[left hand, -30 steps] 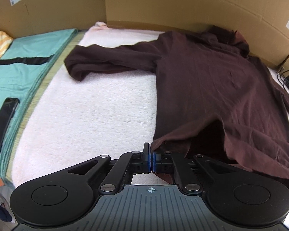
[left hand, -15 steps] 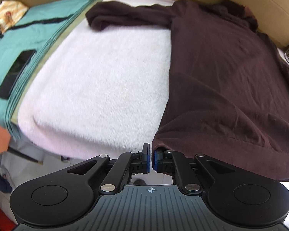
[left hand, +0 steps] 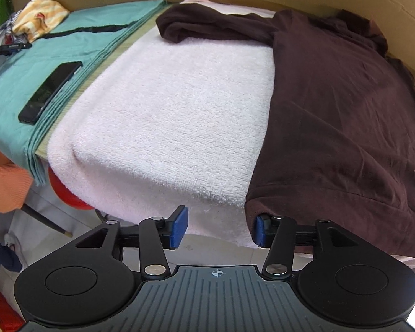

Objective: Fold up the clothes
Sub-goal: 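Open both grippers and lift them off the flattened sweatshirt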

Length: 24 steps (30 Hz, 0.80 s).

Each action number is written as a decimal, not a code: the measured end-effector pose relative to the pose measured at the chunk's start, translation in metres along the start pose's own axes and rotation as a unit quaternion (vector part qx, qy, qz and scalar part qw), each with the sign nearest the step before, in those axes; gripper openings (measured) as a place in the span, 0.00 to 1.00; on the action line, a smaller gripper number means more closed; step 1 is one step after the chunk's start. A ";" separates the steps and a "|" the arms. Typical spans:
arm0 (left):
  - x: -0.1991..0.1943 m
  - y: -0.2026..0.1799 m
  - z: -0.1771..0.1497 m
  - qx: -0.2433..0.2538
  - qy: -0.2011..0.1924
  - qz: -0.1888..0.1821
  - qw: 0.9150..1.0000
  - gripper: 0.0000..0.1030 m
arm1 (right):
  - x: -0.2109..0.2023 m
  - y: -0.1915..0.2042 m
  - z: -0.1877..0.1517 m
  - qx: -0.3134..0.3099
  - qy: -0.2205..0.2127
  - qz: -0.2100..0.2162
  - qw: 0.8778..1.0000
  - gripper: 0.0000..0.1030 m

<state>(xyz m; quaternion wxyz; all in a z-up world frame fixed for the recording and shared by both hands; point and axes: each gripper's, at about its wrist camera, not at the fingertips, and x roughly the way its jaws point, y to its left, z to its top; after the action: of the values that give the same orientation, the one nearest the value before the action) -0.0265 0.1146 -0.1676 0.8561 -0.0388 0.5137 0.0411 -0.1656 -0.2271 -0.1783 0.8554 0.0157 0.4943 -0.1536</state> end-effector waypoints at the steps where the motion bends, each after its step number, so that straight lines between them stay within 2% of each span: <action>1: -0.003 0.001 -0.001 -0.004 -0.004 -0.004 1.000 0.57 | 0.001 0.001 0.004 -0.005 -0.006 0.009 1.000 0.03; 2: -0.006 0.001 -0.001 -0.007 -0.008 -0.009 1.000 0.62 | 0.001 0.003 0.008 -0.010 -0.011 0.017 1.000 0.04; 3: -0.009 0.003 -0.001 -0.010 -0.013 -0.012 1.000 0.72 | 0.002 0.005 0.011 -0.014 -0.015 0.024 0.999 0.09; 4: -0.011 0.004 -0.002 -0.013 -0.019 -0.014 1.000 0.78 | 0.003 0.006 0.014 -0.016 -0.018 0.031 0.999 0.18; 6: -0.012 0.010 -0.003 -0.015 -0.025 -0.022 0.999 0.78 | 0.004 0.009 0.017 -0.023 -0.024 0.037 0.999 0.30; 7: -0.012 0.013 -0.004 -0.017 -0.024 -0.026 0.999 0.78 | 0.004 0.010 0.018 -0.027 -0.026 0.039 0.999 0.32; 10: -0.014 0.014 -0.005 -0.010 -0.026 -0.038 0.999 0.77 | 0.005 0.014 0.019 -0.043 -0.026 0.039 0.998 0.32; 15: -0.017 0.008 -0.005 0.065 -0.033 -0.032 0.997 0.81 | 0.006 0.016 0.027 -0.057 -0.030 0.041 0.997 0.33; 18: -0.018 0.007 -0.001 0.080 -0.024 -0.055 0.995 0.83 | 0.008 0.020 0.030 -0.067 -0.031 0.042 0.996 0.35; 21: -0.019 0.010 0.003 0.100 0.004 -0.103 0.990 0.84 | 0.008 0.025 0.033 -0.077 -0.033 0.046 0.995 0.35; 22: -0.019 0.012 0.003 0.100 0.010 -0.110 0.989 0.84 | 0.008 0.027 0.034 -0.080 -0.033 0.047 0.995 0.37; 24: -0.022 0.018 0.004 0.099 0.012 -0.102 0.990 0.84 | 0.009 0.031 0.035 -0.087 -0.034 0.051 0.994 0.40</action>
<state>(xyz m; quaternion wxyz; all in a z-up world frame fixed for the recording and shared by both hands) -0.0349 0.1323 -0.1470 0.8493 -0.0070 0.5186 -0.0981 -0.1235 -0.2062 -0.1717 0.8766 -0.0389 0.4749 -0.0671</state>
